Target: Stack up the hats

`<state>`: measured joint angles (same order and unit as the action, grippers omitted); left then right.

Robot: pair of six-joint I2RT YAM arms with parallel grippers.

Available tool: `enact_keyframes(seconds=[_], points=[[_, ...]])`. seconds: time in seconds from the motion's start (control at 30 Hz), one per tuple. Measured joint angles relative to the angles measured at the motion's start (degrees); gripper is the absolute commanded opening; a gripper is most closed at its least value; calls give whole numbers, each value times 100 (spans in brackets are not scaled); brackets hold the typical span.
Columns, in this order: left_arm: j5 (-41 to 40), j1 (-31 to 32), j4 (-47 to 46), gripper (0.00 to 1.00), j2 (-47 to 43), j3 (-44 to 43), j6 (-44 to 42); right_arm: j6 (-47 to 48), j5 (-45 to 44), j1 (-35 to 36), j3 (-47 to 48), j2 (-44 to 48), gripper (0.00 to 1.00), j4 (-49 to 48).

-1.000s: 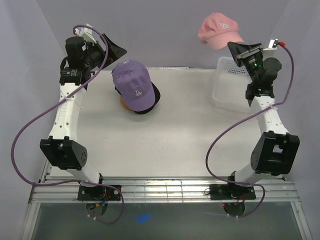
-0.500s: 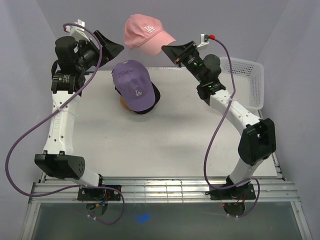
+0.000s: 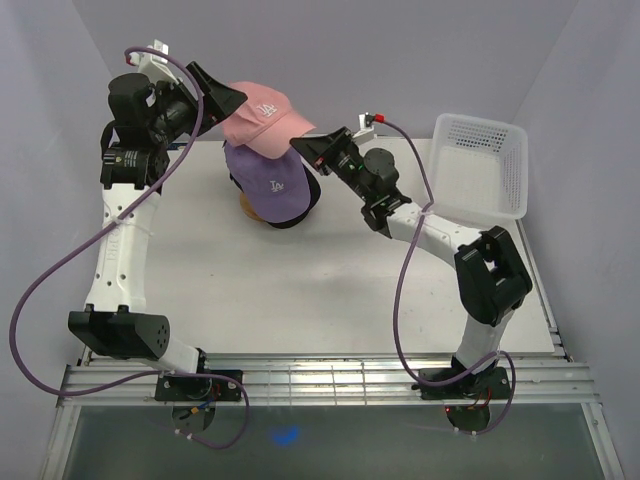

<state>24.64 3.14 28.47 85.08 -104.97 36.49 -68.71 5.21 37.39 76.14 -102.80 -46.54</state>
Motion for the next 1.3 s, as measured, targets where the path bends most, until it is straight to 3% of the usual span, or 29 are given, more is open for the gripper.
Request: enact_keyframes(seconds=[0.27, 0.43, 0.6, 1.3], points=[[9, 9, -15, 97, 85, 33, -28, -144, -289, 181, -140, -9, 8, -317], [11, 20, 9, 97, 181, 35, -52, -181, -363, 365, 894, -358, 8, -297], [0, 37, 48, 97, 181, 33, -109, -186, -531, 518, 1095, -354, 8, -356], [0, 37, 122, 97, 181, 35, -229, -446, -1043, 693, -1464, 229, 8, -1314]])
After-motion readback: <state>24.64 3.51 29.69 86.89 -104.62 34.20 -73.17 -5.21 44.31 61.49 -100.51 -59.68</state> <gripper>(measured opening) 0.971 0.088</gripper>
